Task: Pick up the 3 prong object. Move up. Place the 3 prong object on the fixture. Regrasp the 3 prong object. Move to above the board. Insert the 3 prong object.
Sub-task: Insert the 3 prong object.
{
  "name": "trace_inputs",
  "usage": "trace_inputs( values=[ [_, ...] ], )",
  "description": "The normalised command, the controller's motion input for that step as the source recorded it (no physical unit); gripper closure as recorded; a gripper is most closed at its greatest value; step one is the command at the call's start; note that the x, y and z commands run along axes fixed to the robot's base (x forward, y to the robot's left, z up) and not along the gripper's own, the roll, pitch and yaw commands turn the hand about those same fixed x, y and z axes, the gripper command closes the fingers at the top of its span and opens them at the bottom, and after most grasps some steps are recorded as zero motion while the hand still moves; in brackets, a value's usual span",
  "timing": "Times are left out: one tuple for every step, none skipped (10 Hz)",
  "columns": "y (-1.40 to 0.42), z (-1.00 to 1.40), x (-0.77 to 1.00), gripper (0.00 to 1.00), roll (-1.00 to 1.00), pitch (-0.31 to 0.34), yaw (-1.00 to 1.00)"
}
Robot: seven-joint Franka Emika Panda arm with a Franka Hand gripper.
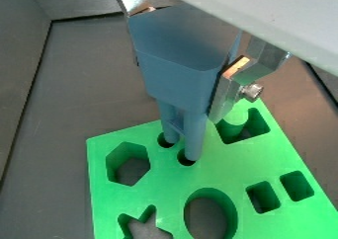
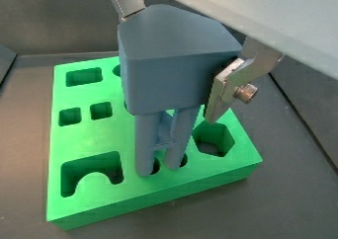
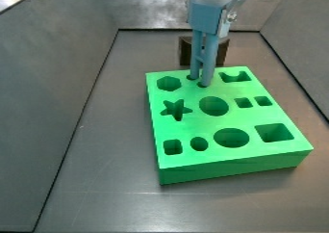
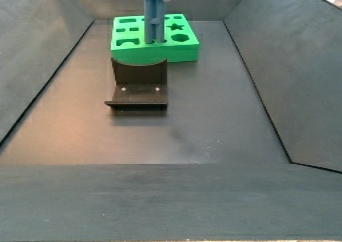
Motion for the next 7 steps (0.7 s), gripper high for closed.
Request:
trace_inputs(
  values=[
    [0.00, -0.07, -0.17, 1.00, 0.01, 0.000, 0.00],
    [-0.02, -0.04, -0.13, 1.00, 0.00, 0.000, 0.00],
    [-0.09, -0.06, -0.05, 1.00, 0.00, -0.021, 0.00],
    [-0.13, -0.07, 0.00, 1.00, 0.00, -0.050, 0.00],
    [-0.12, -0.12, 0.10, 1.00, 0.00, -0.060, 0.00],
    [-0.08, -0.11, 0.17, 1.00, 0.00, -0.051, 0.05],
    [-0.02, -0.09, 0.11, 1.00, 0.00, -0.051, 0.05]
  ],
)
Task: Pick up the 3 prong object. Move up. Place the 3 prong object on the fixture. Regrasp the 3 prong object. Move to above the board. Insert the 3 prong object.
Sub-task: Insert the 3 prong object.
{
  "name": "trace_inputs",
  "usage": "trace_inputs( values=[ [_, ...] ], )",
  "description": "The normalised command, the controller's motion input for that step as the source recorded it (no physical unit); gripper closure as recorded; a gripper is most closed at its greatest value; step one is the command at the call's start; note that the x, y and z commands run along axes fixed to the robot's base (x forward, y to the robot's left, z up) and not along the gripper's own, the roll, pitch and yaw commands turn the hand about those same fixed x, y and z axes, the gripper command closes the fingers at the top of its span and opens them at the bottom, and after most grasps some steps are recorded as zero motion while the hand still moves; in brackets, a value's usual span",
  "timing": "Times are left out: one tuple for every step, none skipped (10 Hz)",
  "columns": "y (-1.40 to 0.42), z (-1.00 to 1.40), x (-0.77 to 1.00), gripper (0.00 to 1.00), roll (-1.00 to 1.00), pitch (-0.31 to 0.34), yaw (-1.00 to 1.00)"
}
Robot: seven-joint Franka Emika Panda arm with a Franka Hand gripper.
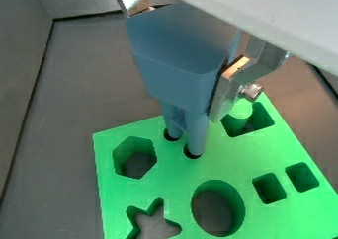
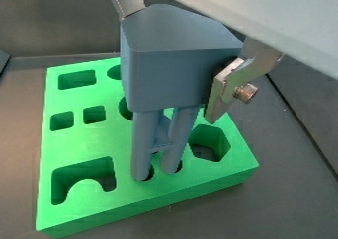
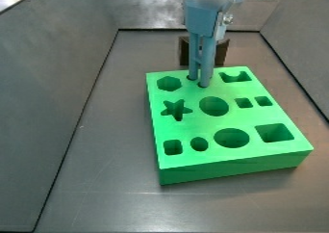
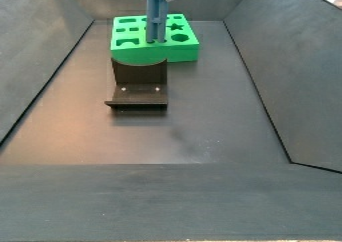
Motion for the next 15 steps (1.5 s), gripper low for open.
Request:
trace_inputs(
  values=[
    [0.00, -0.10, 0.01, 1.00, 0.00, -0.023, 0.10],
    [-0.02, -0.11, 0.05, 1.00, 0.00, -0.033, 0.10],
    [-0.03, -0.16, 0.04, 1.00, 0.00, -0.026, 0.10],
    [0.00, -0.31, 0.13, 1.00, 0.00, 0.000, 0.17],
    [0.20, -0.29, 0.47, 1.00, -0.09, 0.069, 0.27],
    [0.31, -0.28, 0.50, 1.00, -0.17, 0.129, 0.18],
    [0.23, -0.29, 0.52, 1.00, -0.07, 0.240, 0.14],
    [0.00, 0.00, 0.04, 1.00, 0.00, 0.000, 0.00],
    [0.00, -0.03, -0.01, 1.00, 0.00, 0.000, 0.00],
    [-0.01, -0.05, -0.07, 1.00, 0.00, 0.000, -0.10],
    [0.00, -0.01, 0.00, 1.00, 0.00, 0.000, -0.07],
    [0.00, 0.00, -0.01, 1.00, 0.00, 0.000, -0.04],
    [0.00, 0.00, 0.00, 1.00, 0.00, 0.000, -0.05],
    [0.00, 0.00, -0.01, 1.00, 0.00, 0.000, -0.15],
    [-0.03, 0.00, -0.06, 1.00, 0.00, 0.000, -0.21]
  ],
)
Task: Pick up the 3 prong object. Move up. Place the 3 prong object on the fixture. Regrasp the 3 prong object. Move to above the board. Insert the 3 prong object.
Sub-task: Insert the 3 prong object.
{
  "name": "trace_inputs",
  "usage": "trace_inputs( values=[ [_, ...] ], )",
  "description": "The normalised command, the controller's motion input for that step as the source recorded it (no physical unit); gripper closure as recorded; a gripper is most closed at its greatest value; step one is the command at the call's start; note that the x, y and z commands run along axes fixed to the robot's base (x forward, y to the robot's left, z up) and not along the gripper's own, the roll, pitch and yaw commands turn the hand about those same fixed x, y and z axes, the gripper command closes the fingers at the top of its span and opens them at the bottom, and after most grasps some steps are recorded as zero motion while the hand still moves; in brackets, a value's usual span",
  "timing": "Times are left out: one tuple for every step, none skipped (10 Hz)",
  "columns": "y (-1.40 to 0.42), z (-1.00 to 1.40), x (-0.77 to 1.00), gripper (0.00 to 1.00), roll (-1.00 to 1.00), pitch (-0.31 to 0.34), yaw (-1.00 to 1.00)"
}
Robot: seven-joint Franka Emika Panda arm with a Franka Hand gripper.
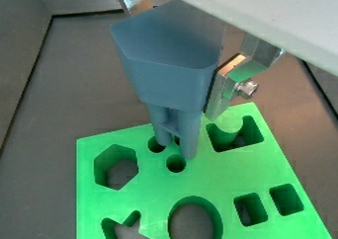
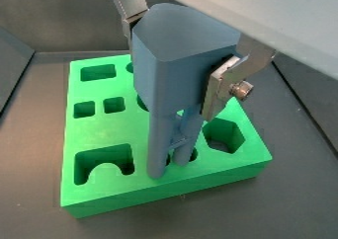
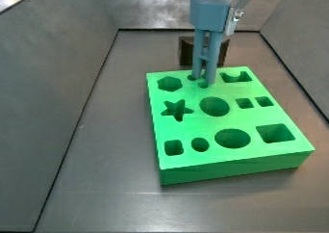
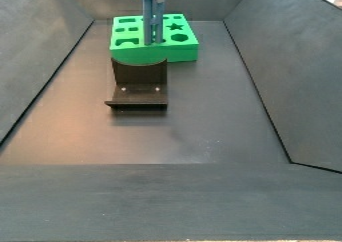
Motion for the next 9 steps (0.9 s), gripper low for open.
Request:
trace_inputs(
  values=[
    [0.00, 0.12, -0.01, 1.00, -0.03, 0.000, -0.18],
    [-0.03, 0.17, -0.15, 1.00, -0.01, 0.000, -0.18],
    [-0.06, 0.10, -0.14, 1.00, 0.00, 0.000, -0.14],
    [-0.05, 0.05, -0.13, 1.00, 0.00, 0.000, -0.17],
    [-0.07, 0.00, -0.13, 1.00, 0.01, 0.000, -0.19],
    [-0.10, 0.00, -0.07, 1.00, 0.00, 0.000, -0.23],
    [-0.11, 0.00, 0.00, 1.00, 0.00, 0.000, -0.22],
    [-0.11, -0.01, 0.00, 1.00, 0.00, -0.016, -0.21],
    [-0.02, 0.00, 0.00, 1.00, 0.00, -0.017, -0.15]
  ],
)
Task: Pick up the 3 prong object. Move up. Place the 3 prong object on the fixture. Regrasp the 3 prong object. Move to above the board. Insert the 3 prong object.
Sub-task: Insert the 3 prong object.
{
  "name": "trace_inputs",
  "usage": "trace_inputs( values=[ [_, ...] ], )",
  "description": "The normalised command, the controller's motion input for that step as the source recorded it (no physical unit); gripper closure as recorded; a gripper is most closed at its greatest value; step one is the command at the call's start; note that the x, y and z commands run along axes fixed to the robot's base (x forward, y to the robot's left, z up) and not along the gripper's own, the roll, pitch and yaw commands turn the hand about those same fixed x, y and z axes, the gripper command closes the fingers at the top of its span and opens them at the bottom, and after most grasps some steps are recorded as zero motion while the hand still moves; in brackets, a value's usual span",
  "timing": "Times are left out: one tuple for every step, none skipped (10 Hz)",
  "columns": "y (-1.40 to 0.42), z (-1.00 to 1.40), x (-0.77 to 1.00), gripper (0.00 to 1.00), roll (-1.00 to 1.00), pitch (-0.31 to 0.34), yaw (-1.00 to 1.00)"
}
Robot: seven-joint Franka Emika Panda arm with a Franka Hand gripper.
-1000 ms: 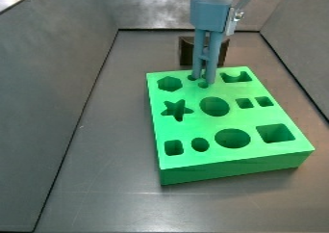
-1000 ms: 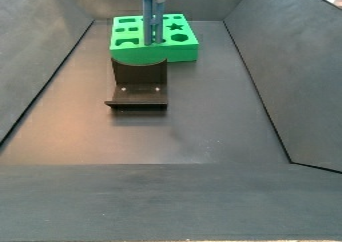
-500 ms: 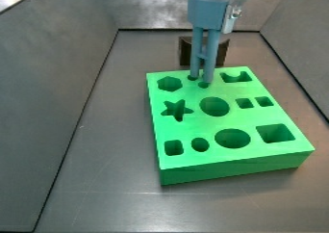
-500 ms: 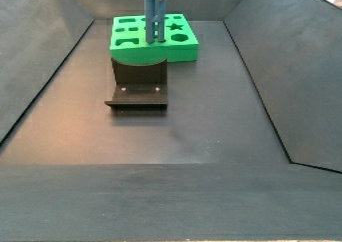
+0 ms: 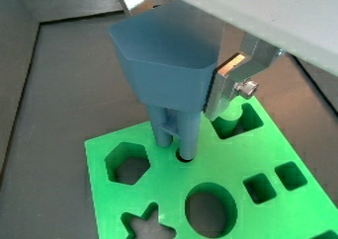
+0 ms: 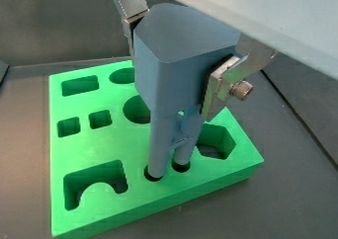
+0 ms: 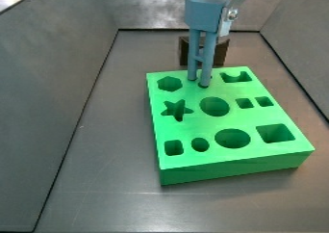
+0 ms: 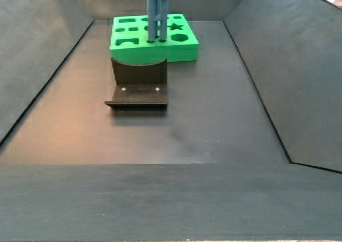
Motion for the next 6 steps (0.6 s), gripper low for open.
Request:
trace_inputs(
  values=[
    [0.00, 0.00, 0.00, 1.00, 0.00, 0.000, -0.07],
    [0.00, -0.03, 0.00, 1.00, 0.00, 0.000, -0.18],
    [0.00, -0.03, 0.00, 1.00, 0.01, 0.000, -0.23],
    [0.00, -0.06, 0.00, 1.00, 0.02, 0.000, -0.31],
    [0.00, -0.02, 0.00, 1.00, 0.00, 0.000, -0.26],
    [0.00, -0.04, 0.00, 1.00, 0.01, 0.000, -0.30]
  ],
)
